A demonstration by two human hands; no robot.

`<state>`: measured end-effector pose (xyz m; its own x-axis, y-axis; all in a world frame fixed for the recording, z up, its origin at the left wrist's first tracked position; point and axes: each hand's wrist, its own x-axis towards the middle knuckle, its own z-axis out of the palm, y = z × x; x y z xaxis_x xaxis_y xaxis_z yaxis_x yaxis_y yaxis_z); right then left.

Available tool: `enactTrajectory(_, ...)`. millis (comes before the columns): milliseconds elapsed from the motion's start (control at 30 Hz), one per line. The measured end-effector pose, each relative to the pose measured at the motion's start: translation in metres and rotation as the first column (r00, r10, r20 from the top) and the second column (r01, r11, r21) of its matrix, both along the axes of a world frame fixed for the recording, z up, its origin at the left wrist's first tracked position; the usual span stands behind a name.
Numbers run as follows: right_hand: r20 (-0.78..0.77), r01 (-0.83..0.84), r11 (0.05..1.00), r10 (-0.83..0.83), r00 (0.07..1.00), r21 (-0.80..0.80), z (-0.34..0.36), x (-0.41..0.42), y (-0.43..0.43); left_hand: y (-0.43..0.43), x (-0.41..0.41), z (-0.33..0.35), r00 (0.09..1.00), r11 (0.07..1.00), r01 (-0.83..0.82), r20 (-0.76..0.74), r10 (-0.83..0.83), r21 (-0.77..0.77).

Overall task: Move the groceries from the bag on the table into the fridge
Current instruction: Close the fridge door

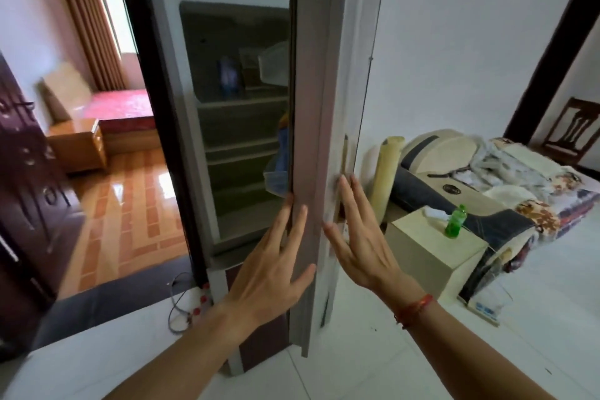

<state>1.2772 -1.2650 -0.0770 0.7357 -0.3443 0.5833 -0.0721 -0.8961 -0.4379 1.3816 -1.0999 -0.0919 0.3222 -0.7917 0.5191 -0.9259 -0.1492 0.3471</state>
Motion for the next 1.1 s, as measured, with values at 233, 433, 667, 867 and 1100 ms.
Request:
enactTrajectory(233, -0.047, -0.048, 0.995, 0.044, 0.998, -0.082, 0.021, 0.076, 0.001, 0.016, 0.030, 0.001, 0.975, 0.991, -0.127, -0.179, 0.133, 0.046)
enactTrajectory(433, -0.096, -0.087, 0.988, 0.075, 0.993, -0.130, 0.026, 0.126, 0.005, 0.022, 0.062, -0.004, 0.904, 0.986, -0.167, -0.398, 0.155, 0.005)
enactTrajectory(667, -0.123, -0.117, 0.982, 0.099, 0.987, -0.149, 0.032, 0.183, 0.016, 0.018, 0.113, -0.004, 0.833, 0.959, -0.275, -0.516, 0.201, -0.070)
enactTrajectory(867, -0.172, -0.064, 0.985, 0.035, 0.984, -0.162, 0.033, 0.231, 0.029, 0.015, 0.164, -0.001, 0.789, 0.930, -0.351, -0.569, 0.231, -0.110)
enactTrajectory(1100, -0.194, -0.004, 0.984, -0.031, 0.981, -0.178, 0.034, 0.285, 0.036, 0.009, 0.223, 0.003, 0.758, 0.909, -0.398, -0.601, 0.253, -0.119)
